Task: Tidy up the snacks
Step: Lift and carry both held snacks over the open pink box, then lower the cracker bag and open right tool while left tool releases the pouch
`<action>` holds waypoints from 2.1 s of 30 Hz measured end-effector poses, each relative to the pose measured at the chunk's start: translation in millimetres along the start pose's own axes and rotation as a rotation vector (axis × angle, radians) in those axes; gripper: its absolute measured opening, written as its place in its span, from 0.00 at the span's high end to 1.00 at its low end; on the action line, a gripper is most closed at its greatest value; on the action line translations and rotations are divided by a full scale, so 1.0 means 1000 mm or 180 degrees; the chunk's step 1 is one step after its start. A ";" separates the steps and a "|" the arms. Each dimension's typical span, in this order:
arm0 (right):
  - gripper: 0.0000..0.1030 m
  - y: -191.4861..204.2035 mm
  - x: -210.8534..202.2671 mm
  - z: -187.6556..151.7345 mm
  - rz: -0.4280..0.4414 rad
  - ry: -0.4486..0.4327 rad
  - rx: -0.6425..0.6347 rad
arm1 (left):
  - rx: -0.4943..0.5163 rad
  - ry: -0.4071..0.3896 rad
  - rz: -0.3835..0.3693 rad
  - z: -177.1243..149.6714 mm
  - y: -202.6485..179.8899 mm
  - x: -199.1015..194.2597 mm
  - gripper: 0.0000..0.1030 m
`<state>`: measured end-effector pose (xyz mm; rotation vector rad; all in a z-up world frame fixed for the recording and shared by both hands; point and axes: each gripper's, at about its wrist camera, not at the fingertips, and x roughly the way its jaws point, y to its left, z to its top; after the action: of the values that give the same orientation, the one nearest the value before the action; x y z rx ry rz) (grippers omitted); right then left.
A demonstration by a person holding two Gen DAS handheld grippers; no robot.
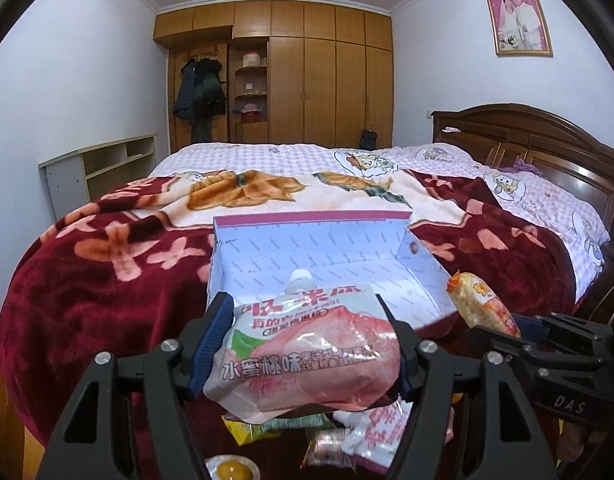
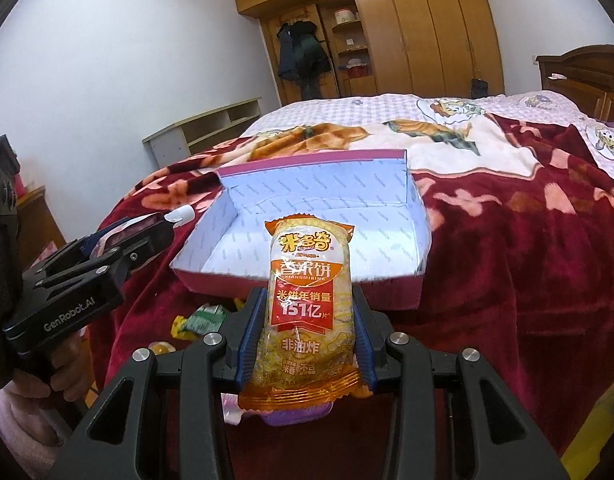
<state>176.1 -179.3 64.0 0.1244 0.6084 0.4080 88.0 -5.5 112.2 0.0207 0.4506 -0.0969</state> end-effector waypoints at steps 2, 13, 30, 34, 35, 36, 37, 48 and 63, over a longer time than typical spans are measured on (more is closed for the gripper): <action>0.60 -0.002 0.004 0.006 -0.0021 -0.0006 -0.0007 | 0.0016 -0.0001 0.0015 0.003 -0.001 0.005 0.31; 0.60 -0.016 0.041 0.038 -0.0094 0.0067 -0.0035 | -0.0047 0.0192 0.0038 0.017 0.007 0.055 0.31; 0.60 -0.041 0.121 0.056 -0.0217 0.0388 -0.0020 | -0.0137 0.0683 0.0119 0.010 0.020 0.151 0.31; 0.60 -0.046 0.134 0.056 -0.0234 0.0458 0.0010 | -0.0150 0.0764 0.0138 0.008 0.018 0.162 0.31; 0.60 -0.046 0.137 0.056 -0.0240 0.0468 0.0007 | -0.0154 0.0781 0.0138 0.008 0.018 0.164 0.31; 0.60 -0.046 0.139 0.055 -0.0252 0.0478 -0.0001 | -0.0161 0.0805 0.0143 0.007 0.019 0.167 0.31; 0.60 -0.046 0.140 0.054 -0.0287 0.0474 -0.0033 | -0.0167 0.0821 0.0149 0.006 0.020 0.169 0.31; 0.60 -0.042 0.145 0.054 -0.0373 0.0457 -0.0118 | -0.0173 0.0865 0.0226 0.003 0.023 0.174 0.31; 0.50 -0.043 0.131 0.057 -0.0307 0.0408 -0.0016 | -0.0175 0.0753 0.0257 0.009 0.022 0.161 0.19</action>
<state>320.7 -164.9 31.5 0.0640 0.7366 0.3255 238.4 2.0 50.5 -0.0037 0.6880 -0.0022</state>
